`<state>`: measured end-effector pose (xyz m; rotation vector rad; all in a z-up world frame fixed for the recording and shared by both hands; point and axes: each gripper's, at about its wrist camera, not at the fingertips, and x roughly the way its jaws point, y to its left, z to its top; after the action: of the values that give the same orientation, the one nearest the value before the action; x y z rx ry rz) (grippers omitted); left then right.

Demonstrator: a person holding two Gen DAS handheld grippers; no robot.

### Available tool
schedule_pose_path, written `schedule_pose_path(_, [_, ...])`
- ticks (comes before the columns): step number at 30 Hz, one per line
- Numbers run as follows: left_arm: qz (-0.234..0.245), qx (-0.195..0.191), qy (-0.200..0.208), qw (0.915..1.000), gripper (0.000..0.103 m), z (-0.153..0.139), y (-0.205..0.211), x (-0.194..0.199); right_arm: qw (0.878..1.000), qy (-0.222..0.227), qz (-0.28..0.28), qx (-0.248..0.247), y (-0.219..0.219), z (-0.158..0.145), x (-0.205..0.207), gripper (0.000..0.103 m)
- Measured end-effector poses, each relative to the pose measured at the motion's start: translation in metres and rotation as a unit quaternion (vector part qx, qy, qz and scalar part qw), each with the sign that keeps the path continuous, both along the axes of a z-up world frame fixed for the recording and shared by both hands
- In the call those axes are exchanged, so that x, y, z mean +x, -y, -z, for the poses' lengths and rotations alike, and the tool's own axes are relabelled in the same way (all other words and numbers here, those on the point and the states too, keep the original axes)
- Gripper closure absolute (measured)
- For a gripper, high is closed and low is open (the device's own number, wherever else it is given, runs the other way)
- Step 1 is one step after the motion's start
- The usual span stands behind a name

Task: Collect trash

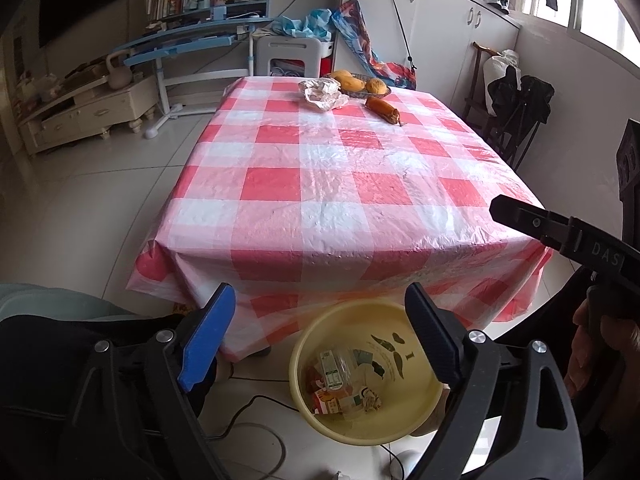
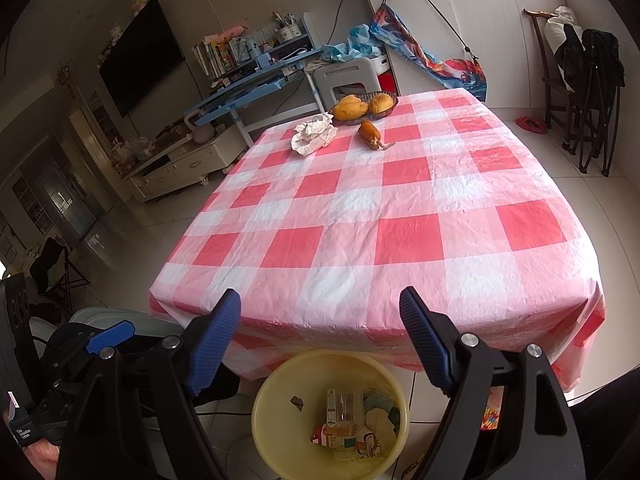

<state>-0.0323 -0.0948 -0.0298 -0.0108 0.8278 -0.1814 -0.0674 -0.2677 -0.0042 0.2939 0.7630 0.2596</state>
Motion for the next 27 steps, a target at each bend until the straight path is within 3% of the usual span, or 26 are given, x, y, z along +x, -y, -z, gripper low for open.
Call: schedule_pose_path(27, [-0.003,-0.001,0.001,1.0,0.018,-0.0009,-0.0026,0.001,1.0,0.001,0.0,0.0,-0.0008,0.0004,-0.0002,0.025])
